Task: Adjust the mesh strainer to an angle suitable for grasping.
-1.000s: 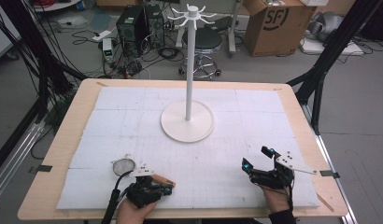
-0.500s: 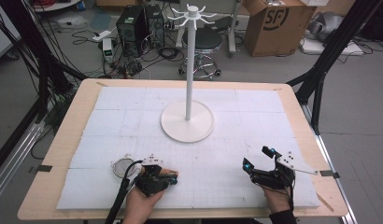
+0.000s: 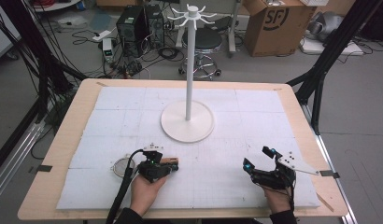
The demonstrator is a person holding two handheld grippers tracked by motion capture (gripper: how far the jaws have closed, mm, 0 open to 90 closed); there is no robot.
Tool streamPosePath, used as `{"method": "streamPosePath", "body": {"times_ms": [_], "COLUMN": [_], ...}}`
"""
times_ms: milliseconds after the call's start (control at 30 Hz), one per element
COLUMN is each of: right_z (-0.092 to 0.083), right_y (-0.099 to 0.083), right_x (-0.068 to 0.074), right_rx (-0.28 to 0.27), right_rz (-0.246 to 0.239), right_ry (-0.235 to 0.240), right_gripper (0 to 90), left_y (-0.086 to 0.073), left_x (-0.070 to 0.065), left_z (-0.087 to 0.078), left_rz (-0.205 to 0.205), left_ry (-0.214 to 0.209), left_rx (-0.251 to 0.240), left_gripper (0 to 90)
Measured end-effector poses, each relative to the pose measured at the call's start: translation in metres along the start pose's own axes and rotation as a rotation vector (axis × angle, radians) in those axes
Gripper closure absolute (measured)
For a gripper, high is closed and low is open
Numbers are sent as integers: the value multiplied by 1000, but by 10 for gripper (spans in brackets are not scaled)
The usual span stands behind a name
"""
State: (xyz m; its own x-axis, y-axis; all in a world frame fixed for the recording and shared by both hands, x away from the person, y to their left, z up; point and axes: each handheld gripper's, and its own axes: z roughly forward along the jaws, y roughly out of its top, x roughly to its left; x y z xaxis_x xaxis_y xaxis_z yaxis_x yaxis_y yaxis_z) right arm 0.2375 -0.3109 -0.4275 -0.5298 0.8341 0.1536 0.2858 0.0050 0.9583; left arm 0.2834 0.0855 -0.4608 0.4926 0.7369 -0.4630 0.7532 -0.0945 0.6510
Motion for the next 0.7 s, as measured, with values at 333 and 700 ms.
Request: {"method": "streamPosePath", "body": {"times_ms": [333, 700], "right_z": [1, 2], "right_y": [0, -1], "right_x": [1, 1], "right_rx": [6, 6], "right_rz": [2, -7], "right_ry": [2, 3], "right_gripper": [59, 59], "left_y": [8, 17], "left_x": [11, 13], "left_z": [4, 11], "left_rz": [-89, -67], "left_ry": [-2, 46], "left_rx": [-16, -43], "left_gripper": [899, 899]}}
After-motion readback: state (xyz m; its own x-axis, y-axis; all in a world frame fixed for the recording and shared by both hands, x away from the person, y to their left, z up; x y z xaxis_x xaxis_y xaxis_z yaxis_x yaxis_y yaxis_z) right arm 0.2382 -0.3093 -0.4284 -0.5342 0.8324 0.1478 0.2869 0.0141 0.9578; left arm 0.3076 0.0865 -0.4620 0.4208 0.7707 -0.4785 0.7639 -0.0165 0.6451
